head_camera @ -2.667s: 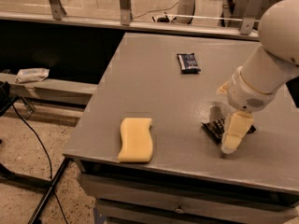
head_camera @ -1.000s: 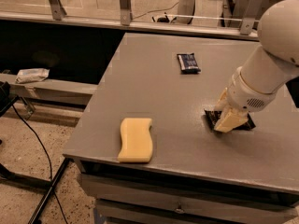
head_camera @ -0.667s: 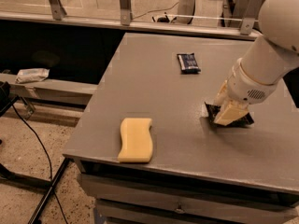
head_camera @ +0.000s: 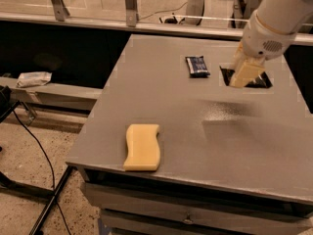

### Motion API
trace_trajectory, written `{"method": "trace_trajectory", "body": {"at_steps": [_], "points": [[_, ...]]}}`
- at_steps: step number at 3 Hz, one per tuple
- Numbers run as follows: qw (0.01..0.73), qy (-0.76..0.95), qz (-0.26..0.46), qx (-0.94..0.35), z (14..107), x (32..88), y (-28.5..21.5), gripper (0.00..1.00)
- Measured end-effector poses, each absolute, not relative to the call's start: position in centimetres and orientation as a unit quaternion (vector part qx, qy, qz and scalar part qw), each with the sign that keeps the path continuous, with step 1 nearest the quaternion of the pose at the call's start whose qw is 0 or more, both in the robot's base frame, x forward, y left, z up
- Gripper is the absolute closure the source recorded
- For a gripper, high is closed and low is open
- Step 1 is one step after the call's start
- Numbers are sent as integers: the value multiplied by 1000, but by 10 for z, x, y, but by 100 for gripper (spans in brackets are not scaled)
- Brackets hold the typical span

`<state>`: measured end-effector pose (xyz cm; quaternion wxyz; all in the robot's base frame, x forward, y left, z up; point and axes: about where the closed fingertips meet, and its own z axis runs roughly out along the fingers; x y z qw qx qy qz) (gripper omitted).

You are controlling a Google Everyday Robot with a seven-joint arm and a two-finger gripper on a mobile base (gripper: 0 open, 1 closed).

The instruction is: Move rxbar chocolate near rxbar blueberry

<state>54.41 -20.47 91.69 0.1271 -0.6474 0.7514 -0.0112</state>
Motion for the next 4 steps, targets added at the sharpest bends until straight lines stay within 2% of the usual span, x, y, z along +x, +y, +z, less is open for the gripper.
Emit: {"method": "trace_trajectory", "body": {"at_steps": [1, 2, 3, 4], "points": [[150, 755, -14, -638, 938, 597, -196, 100], [200, 754, -19, -625, 969, 634, -181, 93], [256, 757, -17, -601, 982, 672, -156, 70], [272, 772, 2, -574, 965, 694, -151, 46]]}}
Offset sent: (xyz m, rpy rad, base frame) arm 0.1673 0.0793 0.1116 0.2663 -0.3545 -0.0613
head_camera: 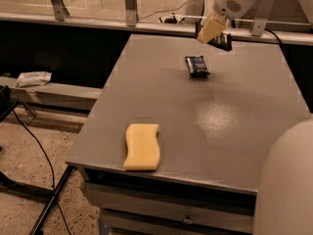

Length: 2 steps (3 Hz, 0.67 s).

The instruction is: Move rxbar chocolate near rxbar blueberry

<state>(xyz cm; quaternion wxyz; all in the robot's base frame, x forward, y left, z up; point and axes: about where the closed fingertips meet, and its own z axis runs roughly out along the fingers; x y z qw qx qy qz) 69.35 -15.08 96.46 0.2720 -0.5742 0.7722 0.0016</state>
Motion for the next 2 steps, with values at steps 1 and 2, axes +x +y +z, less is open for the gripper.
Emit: {"method": "trace_trajectory", "body": {"at_steps": [1, 2], "points": [[266, 787, 30, -555, 927, 702, -150, 23], [258, 799, 47, -541, 897, 706, -154, 1]]}}
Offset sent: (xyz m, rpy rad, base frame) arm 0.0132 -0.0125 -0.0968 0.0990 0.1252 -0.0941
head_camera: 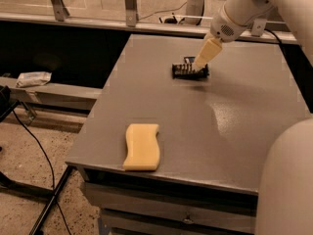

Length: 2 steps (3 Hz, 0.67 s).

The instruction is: Move rxbar chocolate near rxbar blueberry

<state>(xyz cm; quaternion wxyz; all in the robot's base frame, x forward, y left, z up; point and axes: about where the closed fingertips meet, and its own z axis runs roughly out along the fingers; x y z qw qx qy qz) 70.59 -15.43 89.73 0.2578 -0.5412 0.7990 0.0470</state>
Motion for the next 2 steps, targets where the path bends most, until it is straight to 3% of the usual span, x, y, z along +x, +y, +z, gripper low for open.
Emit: {"method": "trace_trajectory", "body": {"at_steps": [2], "points": [[265, 813, 45, -517, 902, 694, -192, 0]]}}
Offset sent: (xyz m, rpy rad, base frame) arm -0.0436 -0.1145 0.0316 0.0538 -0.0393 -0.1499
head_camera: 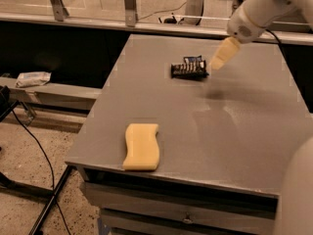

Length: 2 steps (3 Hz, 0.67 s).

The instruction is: Move rxbar chocolate near rxbar blueberry

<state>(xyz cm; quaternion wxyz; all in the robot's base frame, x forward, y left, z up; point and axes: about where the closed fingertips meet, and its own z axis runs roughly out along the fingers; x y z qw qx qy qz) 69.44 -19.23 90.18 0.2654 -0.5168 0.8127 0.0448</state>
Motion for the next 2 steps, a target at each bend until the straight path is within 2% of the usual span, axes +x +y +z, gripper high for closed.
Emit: {"method": "trace_trajectory", "body": {"at_steps": [1, 2], "points": [[279, 832, 36, -477, 911, 659, -262, 0], [279, 832, 36, -477, 910, 659, -262, 0]]}}
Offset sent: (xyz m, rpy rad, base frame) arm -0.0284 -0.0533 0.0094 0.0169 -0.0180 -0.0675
